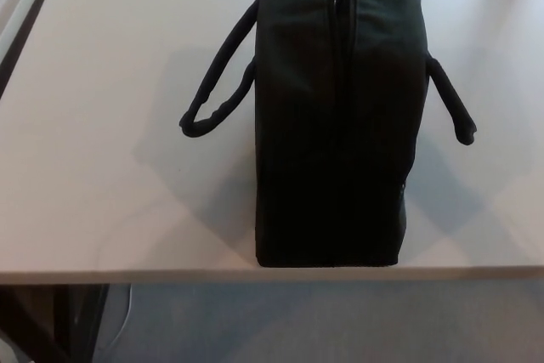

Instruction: A lunch bag is kept on the middle of the desk and the robot uses both its hands to grab the opening of the bag from the left and right and moves its hands away from each other to spread the bag open

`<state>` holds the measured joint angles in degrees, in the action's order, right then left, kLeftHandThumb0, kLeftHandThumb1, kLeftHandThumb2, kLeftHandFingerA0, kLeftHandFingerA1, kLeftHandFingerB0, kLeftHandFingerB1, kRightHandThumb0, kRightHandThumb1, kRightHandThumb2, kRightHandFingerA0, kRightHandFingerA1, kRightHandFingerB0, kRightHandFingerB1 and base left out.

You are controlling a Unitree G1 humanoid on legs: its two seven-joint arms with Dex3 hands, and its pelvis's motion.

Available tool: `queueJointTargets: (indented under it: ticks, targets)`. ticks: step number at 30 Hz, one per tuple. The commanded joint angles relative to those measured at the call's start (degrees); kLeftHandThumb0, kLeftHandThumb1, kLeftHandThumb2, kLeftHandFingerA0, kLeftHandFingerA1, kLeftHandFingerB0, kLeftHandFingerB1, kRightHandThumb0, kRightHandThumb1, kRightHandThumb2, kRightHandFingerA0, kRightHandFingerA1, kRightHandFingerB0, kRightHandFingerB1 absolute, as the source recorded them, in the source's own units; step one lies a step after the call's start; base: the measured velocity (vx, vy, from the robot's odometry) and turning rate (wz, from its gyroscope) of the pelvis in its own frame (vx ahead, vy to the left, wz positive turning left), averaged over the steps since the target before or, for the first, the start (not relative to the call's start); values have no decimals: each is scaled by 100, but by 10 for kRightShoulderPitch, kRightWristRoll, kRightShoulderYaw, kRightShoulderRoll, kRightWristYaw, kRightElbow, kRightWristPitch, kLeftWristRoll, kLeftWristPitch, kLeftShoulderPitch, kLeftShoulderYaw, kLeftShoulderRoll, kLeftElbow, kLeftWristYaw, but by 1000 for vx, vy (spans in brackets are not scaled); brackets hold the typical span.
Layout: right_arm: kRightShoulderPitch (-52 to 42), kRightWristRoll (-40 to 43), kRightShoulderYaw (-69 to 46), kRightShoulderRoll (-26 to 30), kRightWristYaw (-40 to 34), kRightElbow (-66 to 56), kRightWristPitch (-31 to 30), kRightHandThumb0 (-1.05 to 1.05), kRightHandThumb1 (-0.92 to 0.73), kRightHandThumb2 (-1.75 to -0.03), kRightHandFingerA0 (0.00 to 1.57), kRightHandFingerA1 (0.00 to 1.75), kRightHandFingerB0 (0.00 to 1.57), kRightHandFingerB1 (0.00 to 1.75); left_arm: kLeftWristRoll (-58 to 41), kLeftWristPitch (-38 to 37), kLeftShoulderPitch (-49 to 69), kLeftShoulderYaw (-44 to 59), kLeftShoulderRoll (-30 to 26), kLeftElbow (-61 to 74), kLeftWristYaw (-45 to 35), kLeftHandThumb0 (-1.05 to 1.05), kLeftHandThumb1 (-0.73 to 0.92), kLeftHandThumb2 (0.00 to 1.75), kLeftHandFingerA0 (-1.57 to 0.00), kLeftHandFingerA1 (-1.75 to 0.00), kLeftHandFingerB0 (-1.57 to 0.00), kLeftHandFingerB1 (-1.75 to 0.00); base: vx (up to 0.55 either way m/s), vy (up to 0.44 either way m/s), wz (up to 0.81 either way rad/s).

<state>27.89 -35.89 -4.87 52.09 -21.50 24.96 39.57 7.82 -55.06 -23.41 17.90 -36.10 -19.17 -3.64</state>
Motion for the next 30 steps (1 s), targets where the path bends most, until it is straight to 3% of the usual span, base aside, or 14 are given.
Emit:
queueJointTargets:
  ticks: [1, 7, 9, 11, 12, 13, 15, 16, 17, 18, 21, 23, 24, 30]
  targets:
    - [203, -110, 130, -11, 81, 100, -3, -55, -47, -74, 30, 43, 18, 39, 263, -66, -106, -117, 4, -67, 56, -19, 44, 58, -53, -40, -48, -39, 0, 0, 0]
    - [308, -159, 199, -59, 57, 153, -15, -52, -46, -72, 31, 43, 22, 39, 348, -93, -148, -191, 33, -73, 95, -17, 54, 57, -53, -37, -53, -37, 0, 0, 0]
    - [348, -183, 230, -90, 45, 171, -33, -45, -57, -58, 42, 36, 28, 30, 363, -101, -167, -228, 66, -73, 98, -18, 57, 58, -54, -37, -49, -36, 0, 0, 0]
    - [367, -195, 248, -103, 42, 173, -39, -47, -61, -60, 41, 36, 26, 30, 377, -95, -178, -256, 82, -69, 97, -20, 61, 59, -50, -36, -47, -36, 0, 0, 0]
    - [374, -201, 257, -107, 39, 173, -43, -55, -49, -77, 33, 46, 18, 40, 391, -96, -183, -265, 91, -70, 115, -17, 59, 58, -53, -36, -49, -36, 0, 0, 0]
    - [377, -205, 263, -109, 38, 168, -50, -50, -63, -61, 41, 35, 22, 30, 394, -100, -190, -277, 100, -72, 117, -17, 60, 59, -53, -36, -49, -36, 0, 0, 0]
    - [382, -208, 271, -111, 40, 167, -53, -48, -62, -59, 40, 34, 21, 29, 398, -97, -194, -288, 105, -73, 122, -18, 60, 59, -53, -37, -48, -36, 0, 0, 0]
    - [391, -211, 279, -115, 47, 166, -58, -54, -50, -77, 33, 45, 18, 40, 416, -97, -203, -303, 114, -71, 136, -15, 60, 58, -54, -37, -49, -36, 0, 0, 0]
    - [394, -213, 282, -117, 49, 166, -60, -54, -50, -77, 33, 45, 18, 40, 426, -98, -208, -311, 118, -71, 145, -15, 60, 58, -54, -37, -49, -36, 0, 0, 0]
    - [402, -212, 289, -122, 51, 169, -63, -46, -62, -61, 41, 35, 24, 30, 443, -99, -219, -326, 128, -74, 165, -13, 59, 58, -55, -37, -50, -36, 0, 0, 0]
    - [419, -216, 306, -128, 54, 180, -66, -45, -63, -60, 41, 35, 25, 30, 471, -84, -241, -357, 149, -73, 199, -9, 60, 63, -52, -38, -51, -38, 0, 0, 0]
    - [423, -215, 311, -129, 63, 181, -70, -53, -51, -77, 32, 44, 17, 39, 472, -84, -247, -364, 153, -77, 206, -9, 60, 63, -51, -38, -50, -38, 0, 0, 0]
    - [424, -218, 318, -135, 55, 182, -76, -46, -61, -58, 41, 34, 25, 30, 475, -78, -256, -375, 161, -76, 207, -10, 63, 64, -48, -39, -45, -37, 0, 0, 0]
    - [417, -221, 349, -169, 12, 210, -64, -45, -59, -58, 41, 35, 25, 30, 494, -62, -279, -409, 177, -75, 240, -12, 61, 68, -49, -42, -45, -39, 0, 0, 0]
